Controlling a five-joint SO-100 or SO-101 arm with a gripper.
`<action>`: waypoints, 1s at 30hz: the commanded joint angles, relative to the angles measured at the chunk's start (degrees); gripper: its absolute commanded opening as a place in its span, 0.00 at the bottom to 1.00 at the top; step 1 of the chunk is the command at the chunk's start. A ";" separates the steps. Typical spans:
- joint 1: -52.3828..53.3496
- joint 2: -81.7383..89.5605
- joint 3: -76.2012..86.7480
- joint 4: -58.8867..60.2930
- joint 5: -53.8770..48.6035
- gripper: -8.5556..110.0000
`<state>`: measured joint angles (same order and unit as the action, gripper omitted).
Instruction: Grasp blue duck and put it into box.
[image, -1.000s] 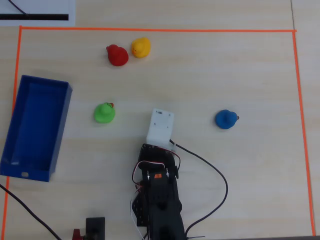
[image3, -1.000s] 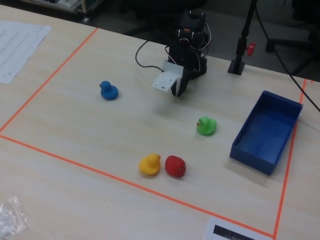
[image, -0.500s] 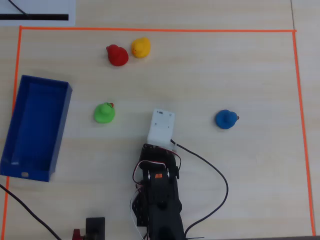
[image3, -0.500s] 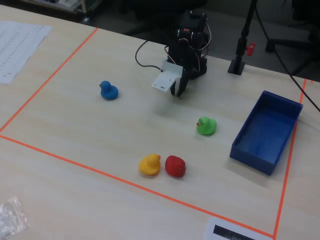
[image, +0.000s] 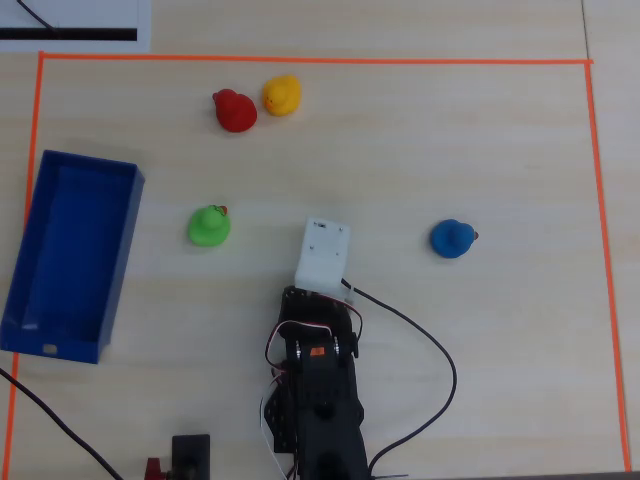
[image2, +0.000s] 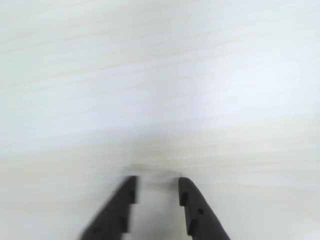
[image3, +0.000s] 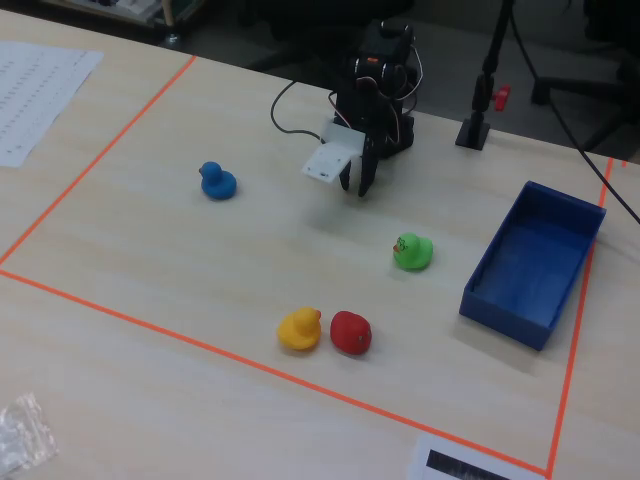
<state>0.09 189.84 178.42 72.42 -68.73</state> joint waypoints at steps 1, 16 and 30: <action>5.54 -0.35 -3.52 -4.75 0.88 0.22; 42.54 -45.00 -54.05 -27.69 -1.49 0.34; 57.92 -62.40 -46.05 -56.87 -10.55 0.44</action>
<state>57.57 128.50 128.32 24.35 -78.05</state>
